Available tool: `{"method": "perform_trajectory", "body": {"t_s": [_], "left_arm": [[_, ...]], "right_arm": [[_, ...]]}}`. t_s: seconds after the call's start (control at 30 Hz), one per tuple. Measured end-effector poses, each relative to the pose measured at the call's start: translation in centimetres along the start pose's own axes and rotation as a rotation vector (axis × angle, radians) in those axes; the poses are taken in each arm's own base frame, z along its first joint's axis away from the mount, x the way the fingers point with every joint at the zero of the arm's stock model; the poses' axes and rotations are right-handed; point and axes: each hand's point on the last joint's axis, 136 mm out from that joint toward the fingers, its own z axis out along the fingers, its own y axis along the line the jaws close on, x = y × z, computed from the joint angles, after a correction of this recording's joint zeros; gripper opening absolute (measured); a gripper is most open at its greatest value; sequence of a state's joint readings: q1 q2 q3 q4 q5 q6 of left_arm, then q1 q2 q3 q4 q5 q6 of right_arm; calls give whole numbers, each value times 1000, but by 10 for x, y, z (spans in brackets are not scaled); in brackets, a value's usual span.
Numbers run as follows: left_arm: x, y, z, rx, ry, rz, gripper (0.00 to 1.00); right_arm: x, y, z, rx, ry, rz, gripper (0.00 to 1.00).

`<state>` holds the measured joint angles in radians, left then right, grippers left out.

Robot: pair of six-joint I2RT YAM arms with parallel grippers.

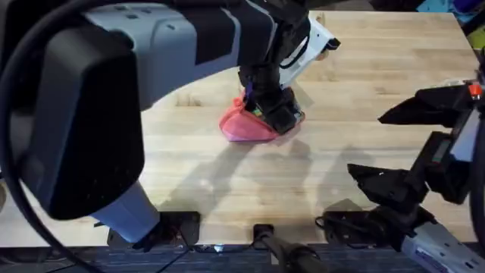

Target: Unzip the bag, pick up the pens from the table one at a time and place them inside, then zip the bag closed.

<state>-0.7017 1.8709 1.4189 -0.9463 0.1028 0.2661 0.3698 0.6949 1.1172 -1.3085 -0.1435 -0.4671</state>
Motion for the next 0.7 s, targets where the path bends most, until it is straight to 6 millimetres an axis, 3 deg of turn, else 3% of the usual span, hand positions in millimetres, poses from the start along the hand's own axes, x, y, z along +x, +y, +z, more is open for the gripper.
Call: {"method": "perform_trajectory", "body": {"t_s": [0.3, 0.43, 0.53, 0.7], "left_arm": [[-2, 1, -2, -4, -4, 0, 995], [-12, 5, -12, -20, -31, -1, 993], [-33, 13, -31, -42, -106, -4, 993], [-62, 31, -89, -101, -276, -16, 993]], "right_arm": [[0, 0, 0, 0, 0, 0, 996], [0, 0, 0, 0, 0, 0, 996], [0, 0, 0, 0, 0, 0, 996], [0, 0, 0, 0, 0, 0, 996]]}}
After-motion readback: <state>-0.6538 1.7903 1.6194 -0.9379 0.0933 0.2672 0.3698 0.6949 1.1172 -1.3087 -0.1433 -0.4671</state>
